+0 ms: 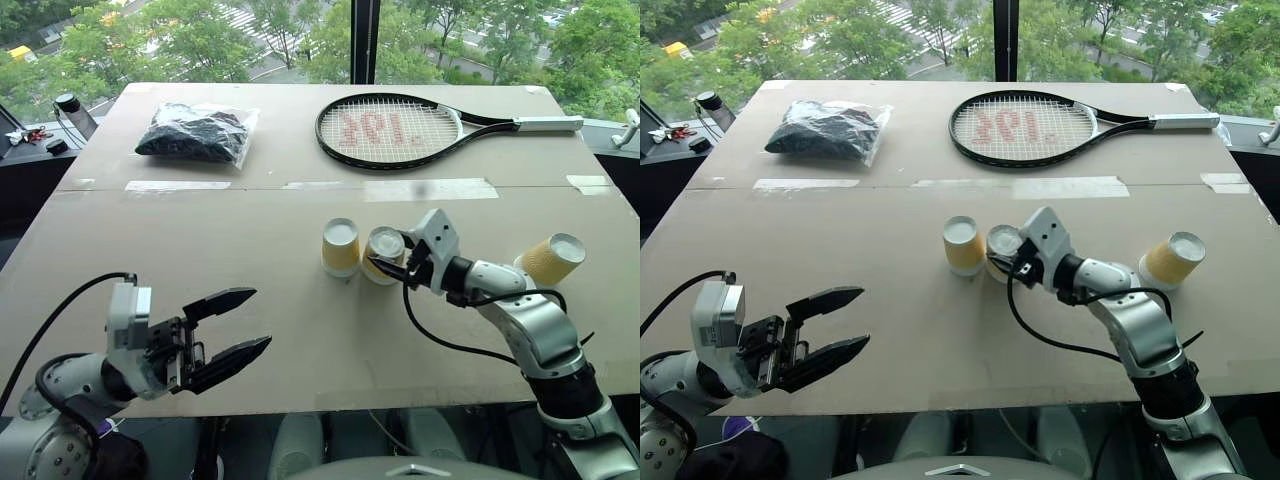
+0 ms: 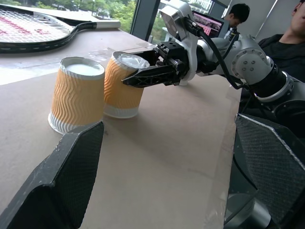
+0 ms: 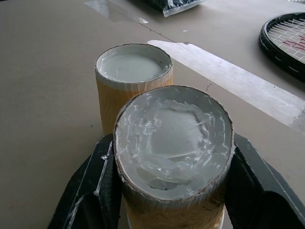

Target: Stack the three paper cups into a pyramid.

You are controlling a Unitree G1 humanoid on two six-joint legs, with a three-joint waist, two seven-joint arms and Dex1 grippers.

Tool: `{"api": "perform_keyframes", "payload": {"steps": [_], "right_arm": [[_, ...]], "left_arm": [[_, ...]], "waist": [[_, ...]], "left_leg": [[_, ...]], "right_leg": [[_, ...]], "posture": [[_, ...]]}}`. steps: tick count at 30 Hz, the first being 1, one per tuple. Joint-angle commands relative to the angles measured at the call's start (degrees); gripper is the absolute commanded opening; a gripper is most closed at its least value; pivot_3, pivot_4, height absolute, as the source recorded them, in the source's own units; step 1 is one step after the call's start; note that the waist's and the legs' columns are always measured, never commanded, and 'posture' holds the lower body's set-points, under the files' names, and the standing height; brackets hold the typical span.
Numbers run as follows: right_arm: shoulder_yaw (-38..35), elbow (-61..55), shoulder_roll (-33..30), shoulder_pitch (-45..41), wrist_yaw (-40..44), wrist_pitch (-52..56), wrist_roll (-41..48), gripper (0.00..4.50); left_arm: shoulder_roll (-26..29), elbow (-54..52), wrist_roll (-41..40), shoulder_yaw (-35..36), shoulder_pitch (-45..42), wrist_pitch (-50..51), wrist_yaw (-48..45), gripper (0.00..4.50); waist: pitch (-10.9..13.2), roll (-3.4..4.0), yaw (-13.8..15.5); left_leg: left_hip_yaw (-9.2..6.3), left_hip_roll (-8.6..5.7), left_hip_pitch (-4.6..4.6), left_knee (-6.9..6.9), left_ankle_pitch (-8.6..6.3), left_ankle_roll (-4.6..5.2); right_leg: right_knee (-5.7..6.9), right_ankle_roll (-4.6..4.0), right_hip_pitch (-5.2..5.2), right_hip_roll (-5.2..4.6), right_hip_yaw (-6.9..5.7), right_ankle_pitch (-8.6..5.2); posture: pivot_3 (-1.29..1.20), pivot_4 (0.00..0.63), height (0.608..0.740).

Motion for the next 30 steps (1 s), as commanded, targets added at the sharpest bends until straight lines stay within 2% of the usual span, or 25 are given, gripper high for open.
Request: {"api": "perform_keyframes", "payload": {"steps": [1,9,14,18,25,30], "right_arm": [[0.07,-0.25,0.22,-1.07,-0.45,-0.12,-0.60,2.05],[0.57,1.69,1.02,-1.56,-0.66,0.28,-0.82,2.05],[-0.48,2.66,1.13,-2.04,-0.49,0.98,-0.23,4.43],[-2.40,0.51,0.27,-1.76,-0.30,1.74,0.88,4.43],[-11.83,-10.64,-2.20,3.21,0.65,3.85,9.70,4.43],[-20.78,-17.79,-2.61,5.52,-4.59,7.47,14.66,4.43]], "left_arm": [[0.09,-1.34,-0.47,1.65,0.40,-1.30,-0.04,4.50],[0.09,-1.18,-0.51,1.46,0.48,-1.63,-0.08,4.50],[-0.06,-0.74,-0.43,1.06,0.10,-2.00,-0.22,4.50],[-0.08,-0.05,-0.29,0.07,-0.99,-2.02,-0.37,4.50],[0.19,3.09,0.20,-3.45,-6.08,-1.48,-1.27,4.50],[0.83,6.51,1.03,-6.37,-10.82,-1.32,-2.80,4.50]], "waist": [[0.00,0.00,0.00],[0.00,0.00,-0.04],[0.00,0.00,-0.02],[0.01,0.01,0.00],[0.01,0.01,0.19],[0.02,0.02,0.03]], "left_leg": [[0.00,0.00,0.00,0.00,0.00,0.00],[0.00,0.00,0.00,0.00,0.00,0.00],[0.00,0.00,0.00,0.00,0.00,0.00],[0.00,0.00,-0.01,-0.01,0.00,0.00],[-0.03,-0.02,-0.06,-0.02,-0.01,0.02],[-0.02,-0.01,-0.04,-0.02,-0.07,0.12]], "right_leg": [[0.00,0.00,0.00,0.00,0.00,0.00],[0.00,0.00,0.00,0.00,0.00,0.00],[0.00,-0.01,0.00,0.00,0.00,0.00],[0.00,0.00,0.00,-0.01,-0.01,0.00],[-0.03,0.00,0.00,-0.02,-0.02,0.00],[-0.02,0.00,0.00,-0.01,-0.02,0.00]], "posture": [[0.00,0.150,0.740],[0.00,0.150,0.740],[0.00,0.150,0.740],[0.00,0.150,0.740],[0.00,0.150,0.740],[0.00,0.150,0.740]]}}
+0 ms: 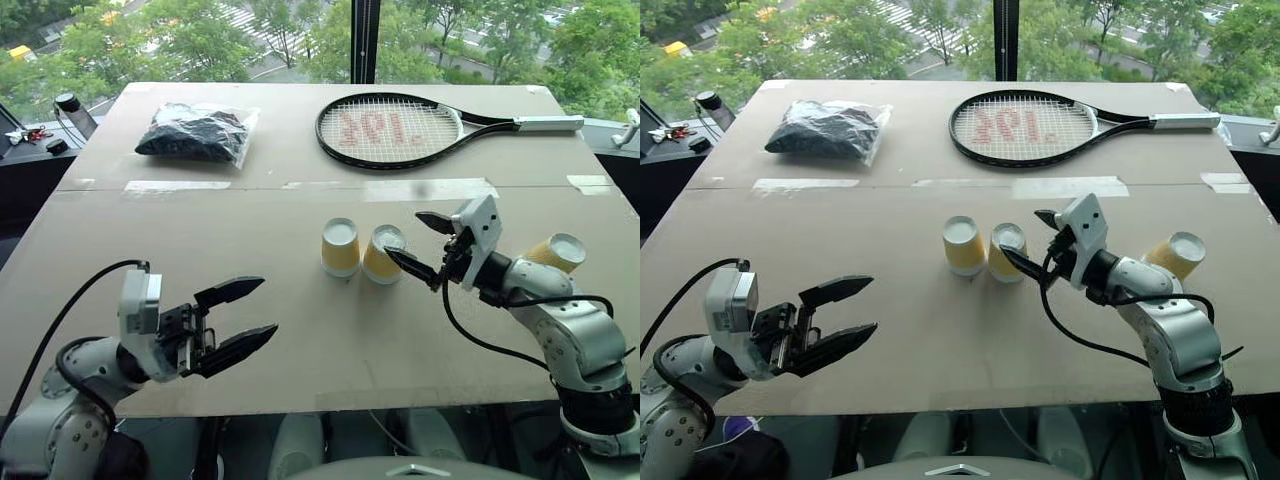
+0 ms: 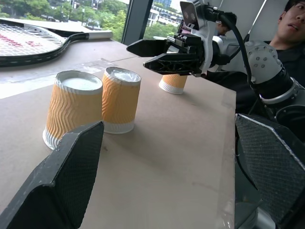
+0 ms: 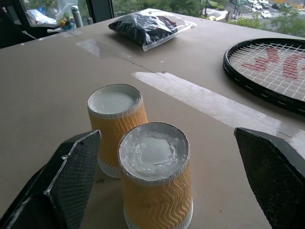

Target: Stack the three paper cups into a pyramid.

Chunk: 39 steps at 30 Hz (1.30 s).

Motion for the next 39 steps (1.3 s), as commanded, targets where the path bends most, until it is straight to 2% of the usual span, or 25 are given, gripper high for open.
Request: {"api": "perform_keyframes", "payload": {"steps": [1,5,9,12,25,39], "right_arm": [[-9.54,-6.50,0.09,0.49,-6.02,2.24,3.37,4.43],[-17.03,-5.53,-3.20,2.07,-11.62,2.76,-0.49,4.43],[-20.64,-2.54,-6.40,5.04,-16.78,1.89,-6.84,4.43],[-21.91,-1.27,-7.74,6.96,-17.70,2.62,-8.49,4.43],[-25.32,0.21,-5.04,11.15,-19.58,6.76,-6.84,4.43],[-28.30,2.94,-2.29,11.84,-22.07,8.72,-6.35,4.43]], "left_arm": [[0.84,2.08,0.46,-1.63,-3.49,-0.27,-1.63,4.50],[0.92,3.84,0.66,-3.32,-6.81,0.03,-2.49,4.50],[0.73,3.79,0.31,-5.52,-9.68,0.77,-2.71,4.50],[1.17,3.19,0.15,-6.81,-11.56,1.01,-3.45,4.50],[3.74,-4.37,-3.49,-8.58,-14.56,5.11,-3.91,4.50],[3.75,-4.00,-3.91,-7.48,-14.60,4.98,-3.29,4.50]], "waist": [[0.01,0.01,0.10],[0.00,0.00,0.35],[0.00,0.00,0.21],[0.01,0.02,0.06],[0.04,0.08,0.09],[0.06,0.10,0.13]], "left_leg": [[-0.01,0.00,0.00,0.00,-0.01,0.02],[0.01,-0.04,-0.02,0.01,0.05,-0.09],[0.04,-0.07,-0.02,-0.01,0.05,-0.08],[0.06,-0.05,0.00,-0.03,0.05,-0.09],[0.10,-0.02,0.01,-0.06,0.06,-0.10],[0.12,-0.04,0.02,-0.06,0.06,-0.10]], "right_leg": [[0.01,0.00,0.00,0.00,-0.01,0.00],[-0.02,0.01,0.00,-0.01,-0.05,0.00],[-0.05,0.01,0.00,-0.03,-0.01,0.00],[-0.03,0.01,-0.01,0.02,0.07,0.00],[-0.04,0.04,-0.03,0.06,0.25,0.00],[-0.04,0.04,-0.03,0.07,0.28,0.00]], "posture": [[0.00,0.150,0.740],[0.00,0.150,0.740],[0.00,0.150,0.740],[0.00,0.150,0.740],[0.00,0.150,0.740],[0.00,0.150,0.740]]}}
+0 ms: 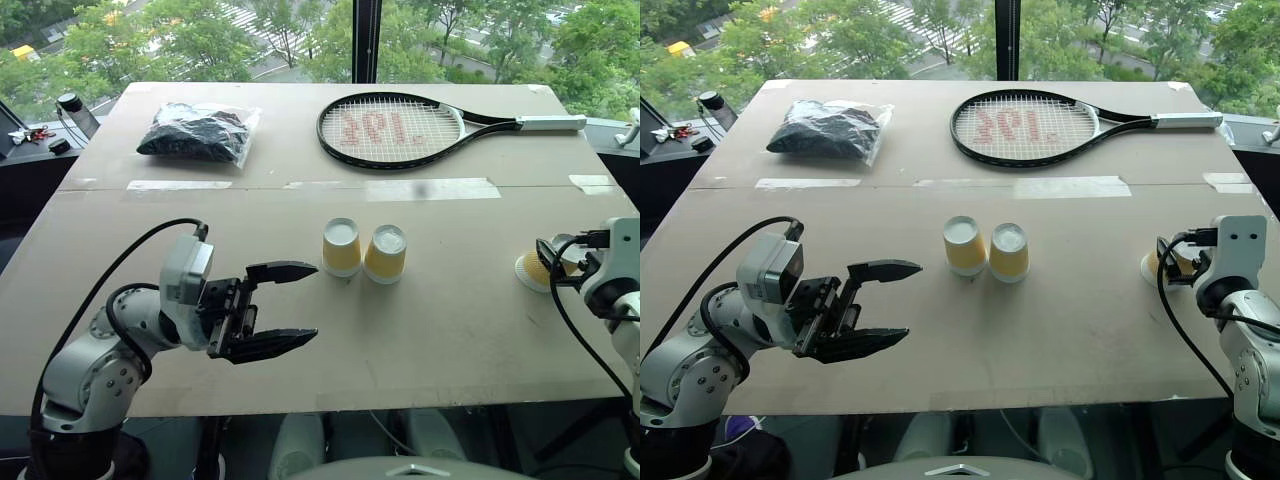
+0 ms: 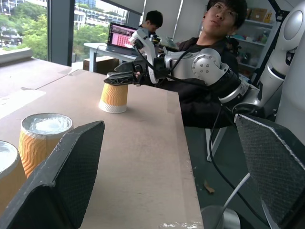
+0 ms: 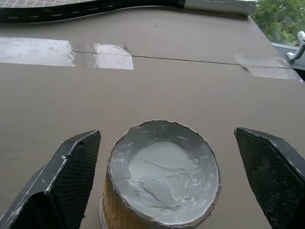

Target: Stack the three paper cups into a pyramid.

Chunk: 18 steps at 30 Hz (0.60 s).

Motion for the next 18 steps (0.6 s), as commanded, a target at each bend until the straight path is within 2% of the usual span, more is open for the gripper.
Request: {"api": "perform_keyframes", "payload": {"steps": [1,2,5,8,15,18], "right_arm": [[-3.47,-0.02,0.59,0.10,-0.76,0.73,1.20,4.43],[-3.54,0.28,0.70,0.23,-0.69,0.54,1.24,4.43],[-3.30,0.76,0.71,0.28,-0.51,-0.19,1.14,3.65],[-2.77,0.62,0.14,0.39,0.23,-0.83,1.08,2.36],[-0.75,-3.26,-3.26,-1.94,7.21,-1.86,5.91,2.35],[2.29,-7.08,-5.07,-9.10,11.79,1.44,13.87,2.35]], "left_arm": [[0.65,-0.60,-0.82,1.70,-0.42,-0.60,-0.27,4.50],[0.64,-0.52,-0.77,1.74,-0.38,-0.65,-0.28,4.50],[0.60,-0.37,-0.73,1.82,-0.30,-0.66,-0.22,4.50],[0.39,-0.06,-0.90,2.25,0.05,-0.44,0.45,4.50],[-1.08,2.22,-1.14,4.84,2.46,-0.40,3.24,4.50],[-1.99,3.60,1.89,6.52,4.80,-3.67,3.43,4.50]], "waist": [[0.00,0.00,0.01],[0.00,0.00,0.01],[0.00,0.01,-0.01],[0.01,0.01,-0.01],[0.05,0.08,-0.20],[0.11,0.17,-0.57]], "left_leg": [[0.00,0.00,0.00,0.00,0.00,0.00],[0.00,0.00,0.00,0.00,0.00,0.00],[0.00,0.00,0.00,0.00,0.00,0.00],[0.00,0.00,0.00,0.00,0.00,0.00],[0.03,0.01,0.02,0.00,0.00,0.00],[0.01,0.03,0.05,-0.01,0.00,0.00]], "right_leg": [[0.00,0.00,0.00,0.00,0.00,0.00],[0.00,0.00,0.00,0.00,0.00,0.00],[0.00,0.00,0.00,0.00,0.00,0.00],[0.00,0.00,0.00,0.00,0.00,0.00],[0.00,0.00,0.00,0.00,0.02,0.00],[0.02,0.00,-0.01,0.05,0.08,0.00]], "posture": [[0.00,0.150,0.740],[0.00,0.150,0.740],[0.00,0.150,0.740],[0.00,0.150,0.740],[0.00,0.150,0.740],[0.00,0.150,0.740]]}}
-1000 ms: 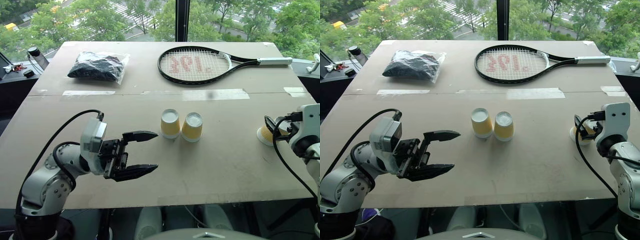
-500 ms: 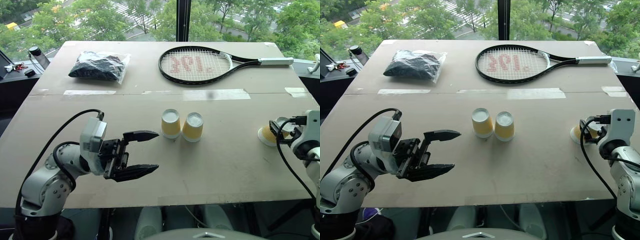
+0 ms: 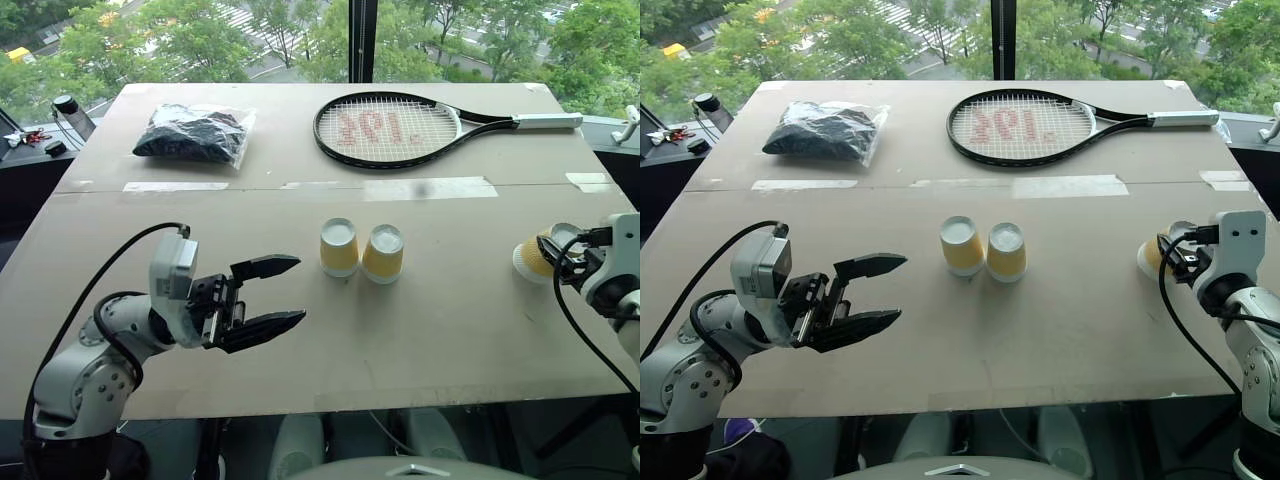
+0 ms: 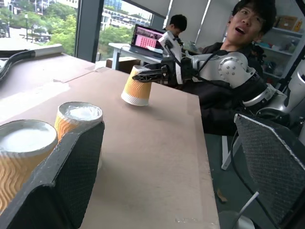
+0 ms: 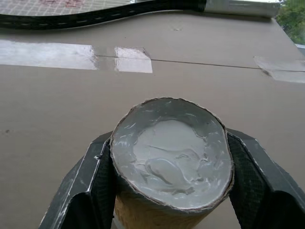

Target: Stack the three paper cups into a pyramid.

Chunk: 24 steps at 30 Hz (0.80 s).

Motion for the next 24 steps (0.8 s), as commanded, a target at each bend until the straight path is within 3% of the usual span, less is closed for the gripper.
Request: {"api": "perform_keyframes", "payload": {"steps": [1,8,12,18,24], "right_arm": [[3.37,-6.76,-3.02,-8.78,5.34,2.77,9.62,2.35],[15.40,-3.41,-7.92,-28.00,11.01,8.77,16.67,2.35],[21.73,-0.47,-6.66,-35.76,12.53,10.16,17.72,2.35],[29.08,3.15,-3.84,-41.46,14.39,9.18,15.91,2.35],[34.27,5.52,-1.99,-41.93,14.82,6.45,11.53,2.35]], "left_arm": [[-1.23,0.86,2.90,3.47,2.38,-4.66,0.49,4.50],[-4.53,3.59,3.19,9.05,7.43,-9.01,1.06,4.50],[-5.44,3.97,2.62,11.37,10.59,-10.48,0.24,4.50],[-6.78,2.77,-0.64,15.12,15.31,-10.85,-1.32,4.50],[-7.41,2.38,-5.95,18.12,17.41,-9.11,-1.61,4.50]], "waist": [[0.05,0.09,-0.30],[0.08,-0.01,0.49],[0.08,-0.03,0.35],[0.08,-0.04,0.06],[0.07,-0.06,0.19]], "left_leg": [[0.01,0.01,0.04,-0.01,0.00,0.00],[-0.05,0.00,-0.13,-0.09,-0.02,0.03],[-0.01,-0.06,-0.24,-0.08,-0.03,0.06],[0.01,-0.01,-0.24,-0.10,-0.03,0.06],[0.02,-0.02,-0.25,-0.09,-0.03,0.06]], "right_leg": [[0.01,0.00,-0.01,0.02,0.05,0.00],[-0.07,-0.02,-0.15,-0.04,0.02,0.00],[-0.10,-0.01,-0.22,-0.14,0.05,0.01],[-0.03,-0.02,-0.31,-0.12,0.07,0.00],[-0.03,-0.02,-0.31,-0.16,0.04,0.01]], "posture": [[0.00,0.150,0.740],[0.00,0.150,0.740],[0.00,0.150,0.740],[0.00,0.150,0.740],[0.00,0.150,0.740]]}}
